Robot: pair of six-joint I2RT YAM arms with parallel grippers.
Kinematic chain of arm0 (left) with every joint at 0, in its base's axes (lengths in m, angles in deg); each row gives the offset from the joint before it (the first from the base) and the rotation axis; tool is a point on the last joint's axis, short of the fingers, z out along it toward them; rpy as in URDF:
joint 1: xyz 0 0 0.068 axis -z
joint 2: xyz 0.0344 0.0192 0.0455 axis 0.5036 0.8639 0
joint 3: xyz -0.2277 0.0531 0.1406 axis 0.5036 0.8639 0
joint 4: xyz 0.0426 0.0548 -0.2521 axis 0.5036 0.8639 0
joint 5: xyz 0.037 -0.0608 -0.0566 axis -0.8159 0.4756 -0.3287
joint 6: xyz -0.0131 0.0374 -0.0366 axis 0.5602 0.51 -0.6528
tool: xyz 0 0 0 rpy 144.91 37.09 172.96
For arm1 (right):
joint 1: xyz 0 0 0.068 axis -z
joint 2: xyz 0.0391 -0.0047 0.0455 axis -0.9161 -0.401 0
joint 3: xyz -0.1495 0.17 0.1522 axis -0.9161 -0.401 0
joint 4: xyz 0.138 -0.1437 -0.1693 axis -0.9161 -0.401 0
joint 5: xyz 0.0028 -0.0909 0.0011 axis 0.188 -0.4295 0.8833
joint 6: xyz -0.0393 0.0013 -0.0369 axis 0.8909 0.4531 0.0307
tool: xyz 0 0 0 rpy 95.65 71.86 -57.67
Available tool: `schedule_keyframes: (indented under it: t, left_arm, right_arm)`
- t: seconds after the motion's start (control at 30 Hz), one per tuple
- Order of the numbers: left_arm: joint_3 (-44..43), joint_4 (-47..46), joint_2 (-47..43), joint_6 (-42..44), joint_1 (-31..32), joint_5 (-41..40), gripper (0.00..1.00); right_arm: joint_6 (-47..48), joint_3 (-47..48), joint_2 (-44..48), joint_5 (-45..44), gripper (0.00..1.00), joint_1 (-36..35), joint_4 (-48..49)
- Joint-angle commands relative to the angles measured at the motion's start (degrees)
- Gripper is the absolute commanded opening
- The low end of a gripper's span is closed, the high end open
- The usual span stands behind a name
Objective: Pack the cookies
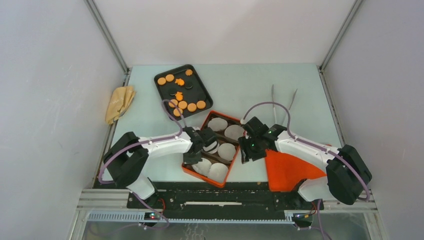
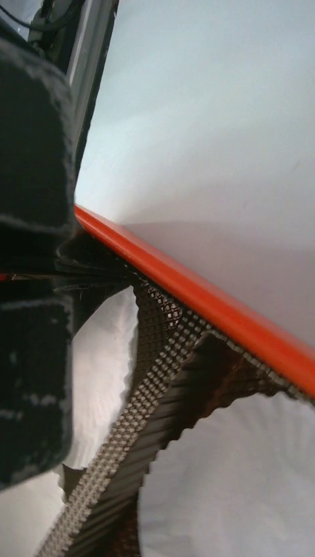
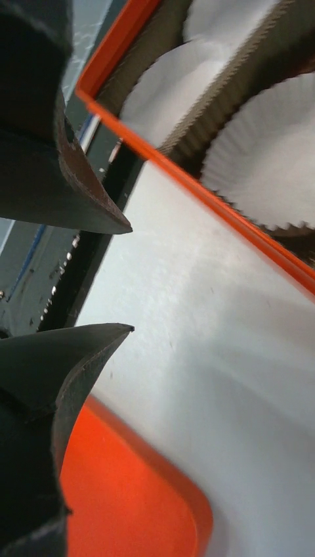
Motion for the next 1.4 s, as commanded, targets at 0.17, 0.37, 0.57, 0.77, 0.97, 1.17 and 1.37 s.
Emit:
schedule_keyframes:
  t: [0.17,0.37,0.57,0.77,0.97,1.17,1.37]
  left_arm:
    - [1.82,-0.90,-1.92,5.20,-12.14,-9.33,0.00]
    - [2.12,-2.55,-0.94,7.99,-16.13,-10.40,0.00]
    - [-0.35,-1.89,-0.10,10.18,-17.97,-11.74,0.00]
    - [-1.62,-1.70,-0.20,11.45,-18.22,-11.49,0.00]
    - [-1.82,-2.13,-0.13,13.00,-19.45,-11.53,0.00]
    - [-4.79,-3.06,0.55,15.71,-22.97,-11.42,0.00]
    - [-9.92,-4.44,6.22,18.46,-25.90,-11.05,0.00]
  right_arm:
    - [-2.31,2.19,4.05,-1.81,0.60,-4.88,0.80]
    - [3.33,12.92,1.77,-3.42,0.59,1.50,1.20]
    - [3.78,21.35,-11.19,-2.49,0.59,1.34,5.25]
    - [4.56,28.32,-21.68,-1.13,0.59,1.99,7.82]
    - [4.67,28.78,-25.60,-1.45,0.58,2.63,6.06]
    - [3.67,19.14,-18.75,-2.27,0.58,2.60,5.39]
    - [1.81,12.62,-13.51,-1.45,0.59,0.25,4.56]
